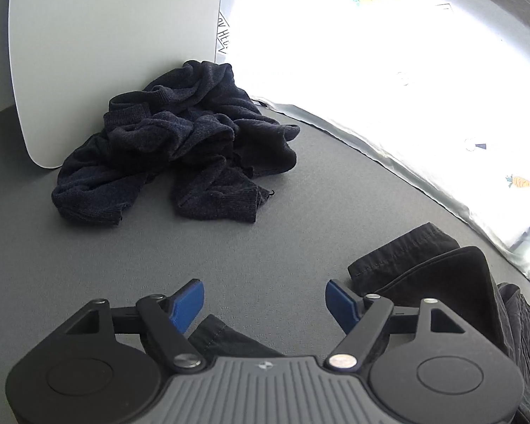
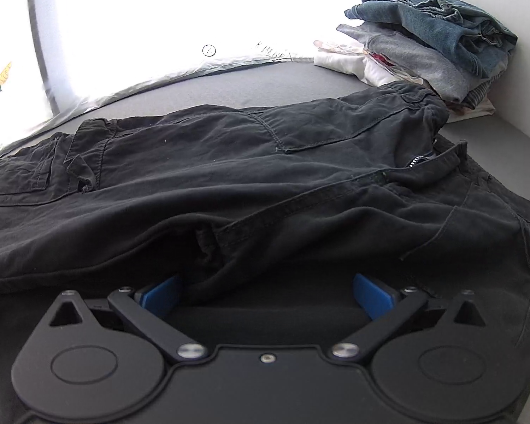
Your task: Fold clothes
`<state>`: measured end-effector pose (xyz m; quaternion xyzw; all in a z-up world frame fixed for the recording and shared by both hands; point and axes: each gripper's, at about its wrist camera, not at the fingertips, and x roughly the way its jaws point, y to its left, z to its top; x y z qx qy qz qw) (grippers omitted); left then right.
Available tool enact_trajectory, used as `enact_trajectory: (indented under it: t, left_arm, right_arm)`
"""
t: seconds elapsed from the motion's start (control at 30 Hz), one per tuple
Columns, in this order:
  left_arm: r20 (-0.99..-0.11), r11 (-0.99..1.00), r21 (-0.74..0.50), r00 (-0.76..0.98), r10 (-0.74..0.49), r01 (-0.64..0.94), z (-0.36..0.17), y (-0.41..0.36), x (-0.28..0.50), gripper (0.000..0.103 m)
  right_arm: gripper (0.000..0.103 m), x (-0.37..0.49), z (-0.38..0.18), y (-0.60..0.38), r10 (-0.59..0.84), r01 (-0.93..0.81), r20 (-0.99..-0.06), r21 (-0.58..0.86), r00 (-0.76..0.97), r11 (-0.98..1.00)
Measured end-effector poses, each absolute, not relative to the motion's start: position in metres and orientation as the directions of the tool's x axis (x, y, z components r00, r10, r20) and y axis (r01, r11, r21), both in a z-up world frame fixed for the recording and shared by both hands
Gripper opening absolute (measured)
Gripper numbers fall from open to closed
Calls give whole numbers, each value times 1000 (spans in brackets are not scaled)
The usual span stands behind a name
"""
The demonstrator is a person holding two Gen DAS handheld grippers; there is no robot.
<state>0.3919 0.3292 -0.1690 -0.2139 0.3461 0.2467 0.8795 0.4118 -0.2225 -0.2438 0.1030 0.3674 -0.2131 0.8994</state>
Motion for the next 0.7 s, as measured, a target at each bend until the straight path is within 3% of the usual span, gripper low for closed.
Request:
enact_trajectory:
  t: [0.13, 0.33, 0.63, 0.7]
  left_arm:
    - [-721, 825, -239, 663, 202, -511, -170, 343, 434, 81]
    - [-701, 877, -314, 712, 44, -364, -173, 352, 515, 81]
    - [-623, 840, -536, 711, -326, -85, -190, 328, 640, 81]
    - [-664, 839, -544, 623, -413, -23, -202, 312, 663, 81]
  right_arm:
    - [103, 411, -247, -217, -376, 512, -657, 19, 654, 859]
    - [103, 411, -247, -220, -376, 514, -655, 23, 656, 857]
    - [103, 413, -248, -218, -389, 527, -649, 21, 654, 849]
    - [103, 413, -249, -218, -392, 530, -648, 21, 653, 848]
